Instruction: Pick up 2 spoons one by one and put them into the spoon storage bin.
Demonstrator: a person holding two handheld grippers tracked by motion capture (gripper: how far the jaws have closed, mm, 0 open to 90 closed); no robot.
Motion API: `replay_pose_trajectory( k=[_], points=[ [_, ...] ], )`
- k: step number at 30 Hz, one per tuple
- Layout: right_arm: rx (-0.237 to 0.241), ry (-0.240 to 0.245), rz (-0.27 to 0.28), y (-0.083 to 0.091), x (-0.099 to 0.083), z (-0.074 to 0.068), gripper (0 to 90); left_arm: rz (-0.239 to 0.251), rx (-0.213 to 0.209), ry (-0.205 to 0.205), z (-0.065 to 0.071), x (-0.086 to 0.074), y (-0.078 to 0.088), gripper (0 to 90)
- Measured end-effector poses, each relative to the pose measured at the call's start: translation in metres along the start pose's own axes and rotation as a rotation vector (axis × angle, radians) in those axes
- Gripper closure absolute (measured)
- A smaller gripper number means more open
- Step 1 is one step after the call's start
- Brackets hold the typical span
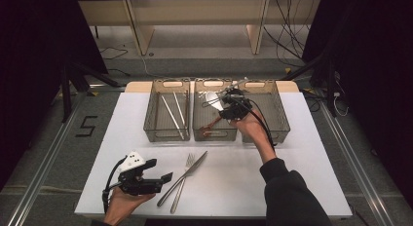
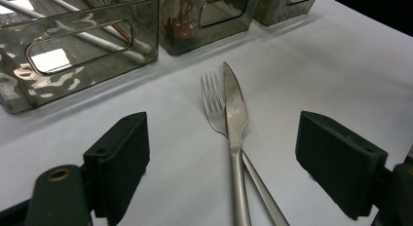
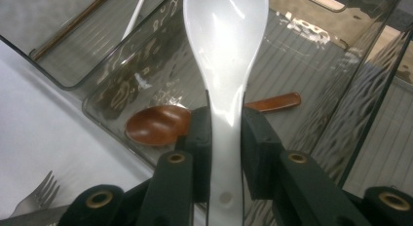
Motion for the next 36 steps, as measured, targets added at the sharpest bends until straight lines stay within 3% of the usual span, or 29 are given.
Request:
replay_pose_trajectory(
  k=[23, 30, 34, 36],
  points=[
    [-0.021, -0.034, -0.053, -0.022, -0.002, 0.011, 76.0, -0.001, -0.009, -0.003, 0.002, 0.0, 0.0, 19.6],
    [-0.034, -0.024, -0.086, -0.03, -0.004, 0.012, 75.6, -0.008, -0.012, -0.01, 0.002, -0.001, 0.0, 19.6],
    [-0.045, -0.018, -0.096, -0.034, -0.005, 0.012, 74.5, -0.01, -0.013, -0.01, 0.002, -0.001, -0.001, 19.6],
    [-0.031, -0.019, -0.09, -0.034, -0.005, 0.01, 68.3, -0.01, -0.013, -0.011, 0.002, -0.001, -0.001, 19.6]
  ],
)
Point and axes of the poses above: each handheld gripper's, and its own axes: y roughly backward along the jaws, x roughly out of its top, z roughly to its right, the point moved 5 cm from there along -y, roughly forward along the jaws, and after that the axes turned 10 degrees about x, right-handed, at the moved point
